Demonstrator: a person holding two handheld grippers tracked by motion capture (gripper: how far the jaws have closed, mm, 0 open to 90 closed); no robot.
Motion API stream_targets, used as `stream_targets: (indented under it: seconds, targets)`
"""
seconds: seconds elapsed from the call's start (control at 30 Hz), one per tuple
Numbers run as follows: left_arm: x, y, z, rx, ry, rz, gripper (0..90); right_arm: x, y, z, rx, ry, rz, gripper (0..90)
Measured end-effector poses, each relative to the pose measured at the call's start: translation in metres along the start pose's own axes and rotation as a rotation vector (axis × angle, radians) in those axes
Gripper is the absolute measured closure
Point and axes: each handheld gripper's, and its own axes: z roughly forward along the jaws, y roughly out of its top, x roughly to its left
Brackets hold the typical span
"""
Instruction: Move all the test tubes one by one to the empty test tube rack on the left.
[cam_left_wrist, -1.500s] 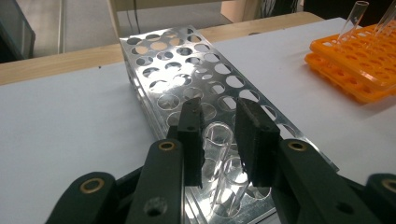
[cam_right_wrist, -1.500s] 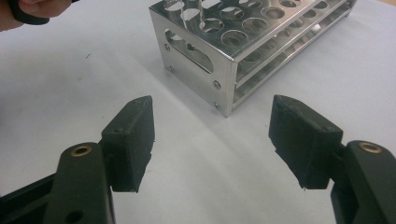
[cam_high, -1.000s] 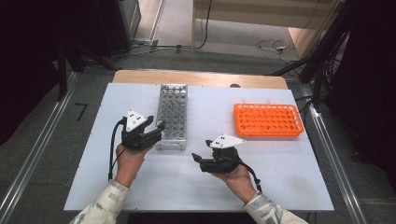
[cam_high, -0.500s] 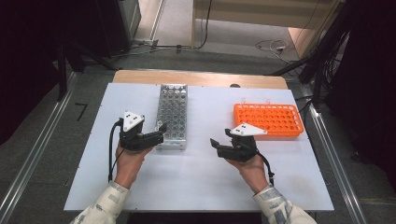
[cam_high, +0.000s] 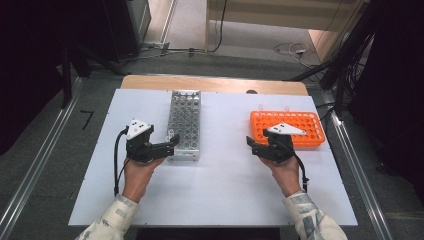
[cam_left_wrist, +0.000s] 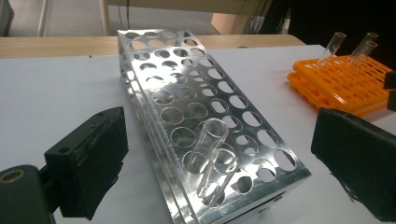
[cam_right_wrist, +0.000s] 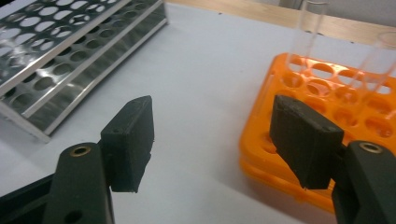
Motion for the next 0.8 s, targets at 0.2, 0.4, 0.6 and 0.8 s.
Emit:
stream_targets:
  seconds: [0.2, 0.4, 0.6, 0.8]
  targets:
    - [0.0, -0.001, -0.001, 0.01, 0.034, 0.025, 4.9, -0.019, 0.0, -0.001, -0.008, -0.042, 0.042, 29.6]
    - [-0.001, -0.002, -0.001, 0.003, 0.055, 0.036, 6.0, -0.034, -0.001, 0.002, -0.004, -0.098, 0.066, 30.2]
    - [0.0, -0.003, 0.0, 0.004, 0.063, 0.031, 6.0, -0.045, 0.001, 0.01, -0.011, -0.146, 0.076, 30.9]
    - [0.0, -0.003, -0.001, -0.001, 0.067, 0.028, 5.9, -0.055, 0.001, 0.02, -0.018, -0.177, 0.085, 35.9]
